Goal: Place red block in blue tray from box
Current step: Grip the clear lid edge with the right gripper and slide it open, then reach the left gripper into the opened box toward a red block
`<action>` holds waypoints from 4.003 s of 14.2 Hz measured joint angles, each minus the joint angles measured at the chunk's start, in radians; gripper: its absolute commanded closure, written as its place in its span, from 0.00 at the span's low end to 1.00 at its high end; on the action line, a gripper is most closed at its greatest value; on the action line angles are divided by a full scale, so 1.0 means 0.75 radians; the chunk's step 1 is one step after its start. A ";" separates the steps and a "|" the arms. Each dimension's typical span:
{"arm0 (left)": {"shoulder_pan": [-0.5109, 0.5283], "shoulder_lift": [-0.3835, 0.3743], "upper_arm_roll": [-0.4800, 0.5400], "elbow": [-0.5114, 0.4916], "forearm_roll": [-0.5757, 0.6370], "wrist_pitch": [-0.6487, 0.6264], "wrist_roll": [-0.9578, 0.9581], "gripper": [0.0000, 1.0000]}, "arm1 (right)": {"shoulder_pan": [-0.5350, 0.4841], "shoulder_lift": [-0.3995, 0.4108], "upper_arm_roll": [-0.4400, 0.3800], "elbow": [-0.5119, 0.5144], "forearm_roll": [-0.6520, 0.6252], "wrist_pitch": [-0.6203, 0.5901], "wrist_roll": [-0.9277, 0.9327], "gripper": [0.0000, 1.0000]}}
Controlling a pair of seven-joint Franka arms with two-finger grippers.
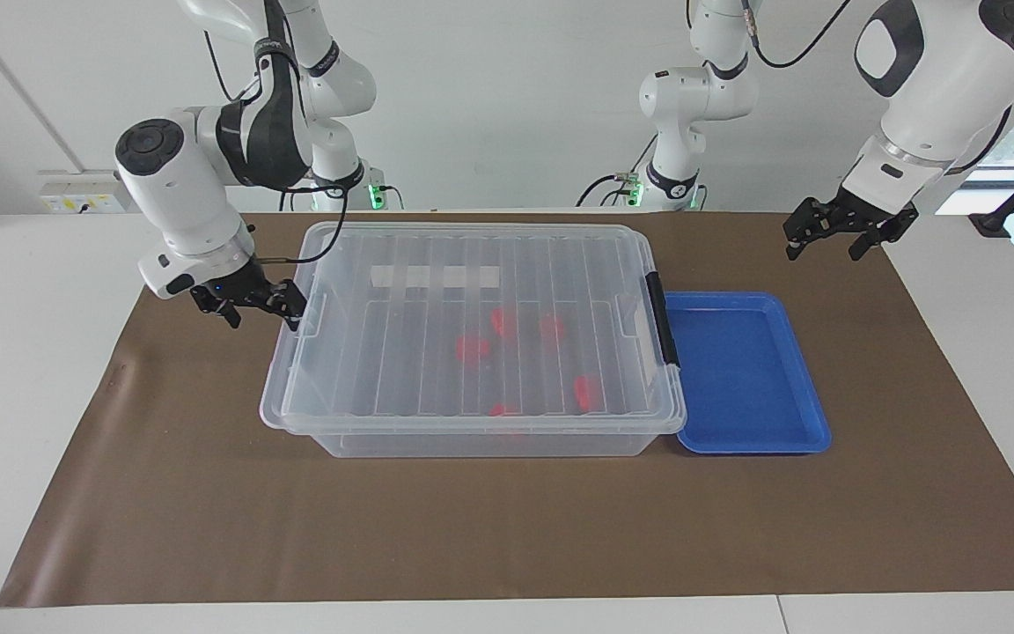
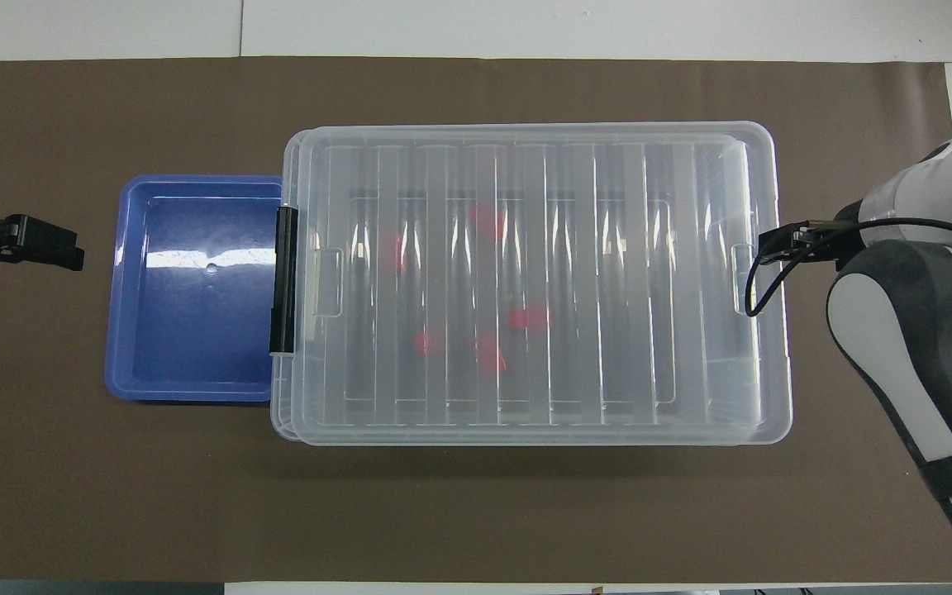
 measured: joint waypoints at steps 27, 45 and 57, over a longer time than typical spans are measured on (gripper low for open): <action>-0.003 0.000 -0.005 -0.011 0.000 0.033 0.000 0.00 | -0.262 -0.001 -0.002 -0.007 0.000 0.035 -0.363 0.00; -0.114 -0.003 -0.029 -0.022 0.000 0.050 -0.004 0.00 | -0.373 -0.001 -0.004 -0.006 0.000 0.043 -0.551 0.00; -0.512 0.003 -0.039 -0.176 0.000 0.384 -0.392 0.00 | -0.424 -0.001 -0.004 -0.006 0.000 0.044 -0.621 0.00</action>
